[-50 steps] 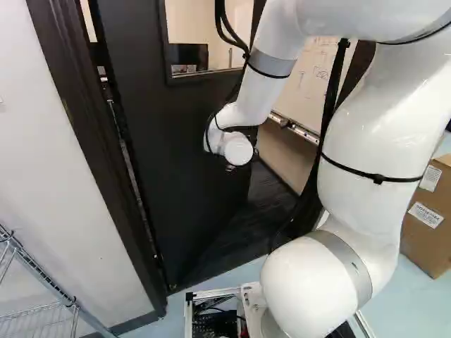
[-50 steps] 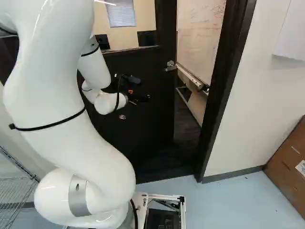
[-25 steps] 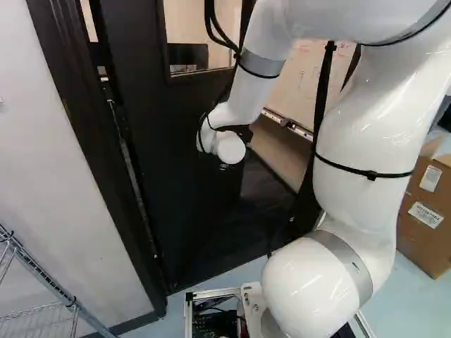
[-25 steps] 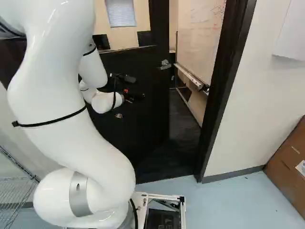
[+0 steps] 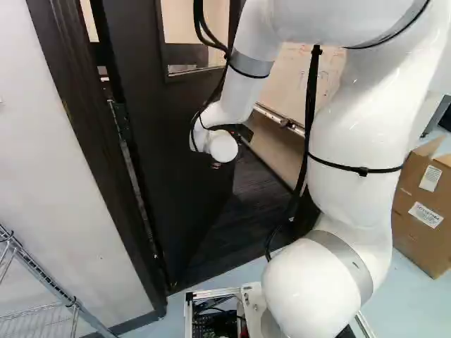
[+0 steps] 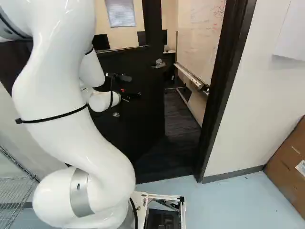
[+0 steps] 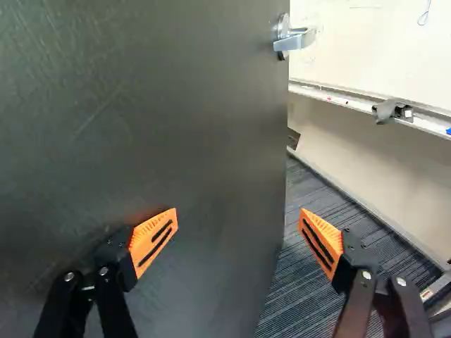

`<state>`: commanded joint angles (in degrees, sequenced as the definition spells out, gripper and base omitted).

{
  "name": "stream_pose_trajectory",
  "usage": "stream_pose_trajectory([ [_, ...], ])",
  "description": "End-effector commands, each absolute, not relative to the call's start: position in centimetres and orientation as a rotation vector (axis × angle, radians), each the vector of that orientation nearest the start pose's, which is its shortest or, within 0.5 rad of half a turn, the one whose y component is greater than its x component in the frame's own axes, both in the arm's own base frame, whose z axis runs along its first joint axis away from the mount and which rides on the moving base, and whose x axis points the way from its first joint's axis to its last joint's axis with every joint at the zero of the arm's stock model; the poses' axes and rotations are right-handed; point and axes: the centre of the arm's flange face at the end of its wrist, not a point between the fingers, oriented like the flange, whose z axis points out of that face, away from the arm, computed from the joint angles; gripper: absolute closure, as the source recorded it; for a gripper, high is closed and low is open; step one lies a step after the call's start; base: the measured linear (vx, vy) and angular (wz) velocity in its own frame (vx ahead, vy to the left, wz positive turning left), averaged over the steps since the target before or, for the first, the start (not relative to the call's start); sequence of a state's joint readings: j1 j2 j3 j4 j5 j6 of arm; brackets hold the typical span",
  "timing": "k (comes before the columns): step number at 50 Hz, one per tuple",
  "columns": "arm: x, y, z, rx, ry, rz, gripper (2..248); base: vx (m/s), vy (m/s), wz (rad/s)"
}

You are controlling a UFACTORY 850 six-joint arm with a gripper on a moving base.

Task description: Open the door and move inside

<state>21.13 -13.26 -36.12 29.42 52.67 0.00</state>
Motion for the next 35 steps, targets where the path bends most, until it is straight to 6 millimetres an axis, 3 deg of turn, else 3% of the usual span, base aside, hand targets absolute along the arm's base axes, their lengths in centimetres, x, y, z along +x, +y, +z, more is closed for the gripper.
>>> stream_pose_trajectory([
  [35,47.8,17.1,38.1,-2.401,0.227,-1.811,3,0.000,0.000,0.000],
])
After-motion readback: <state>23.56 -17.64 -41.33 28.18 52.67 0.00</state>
